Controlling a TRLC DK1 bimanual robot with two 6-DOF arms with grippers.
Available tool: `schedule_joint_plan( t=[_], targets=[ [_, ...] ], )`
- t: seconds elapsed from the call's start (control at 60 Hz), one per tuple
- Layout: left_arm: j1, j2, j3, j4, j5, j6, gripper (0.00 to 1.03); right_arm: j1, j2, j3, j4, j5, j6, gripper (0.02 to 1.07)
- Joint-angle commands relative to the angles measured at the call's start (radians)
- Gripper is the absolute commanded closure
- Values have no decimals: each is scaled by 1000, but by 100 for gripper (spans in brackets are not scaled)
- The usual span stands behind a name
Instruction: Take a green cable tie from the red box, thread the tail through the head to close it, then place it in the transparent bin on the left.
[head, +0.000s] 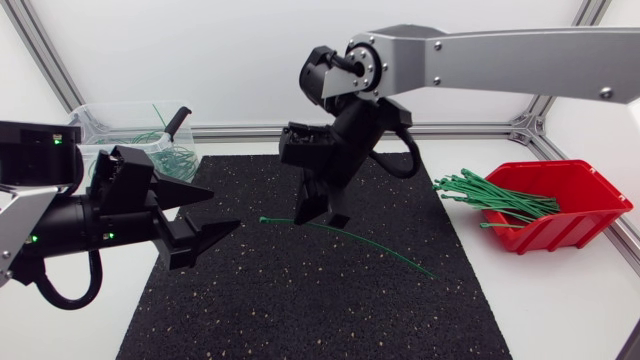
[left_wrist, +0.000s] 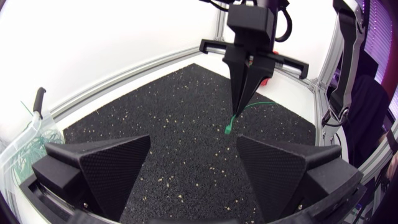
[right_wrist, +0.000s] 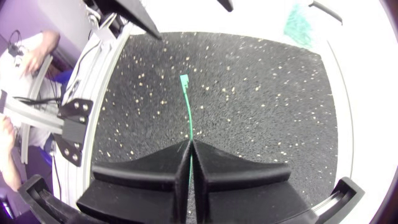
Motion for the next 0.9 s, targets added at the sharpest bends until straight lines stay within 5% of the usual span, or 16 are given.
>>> schedule_joint_plan(
  t=[0.0,0.333,0.55,0.883],
  targets=[
    [-9,-40,-27,28,28,-20,7,-31,-53,35,-23,-55,117,101],
    [-41,-42,53,169,217,-231,7,-161,-153,19,-49,-458,391,101],
    [-51,27,124,227,335,-400,7,-181,-225,-65,-28,-598,469,101],
    [-64,69,170,362,338,-621,11,-212,-224,-111,-11,-739,532,101]
  ],
)
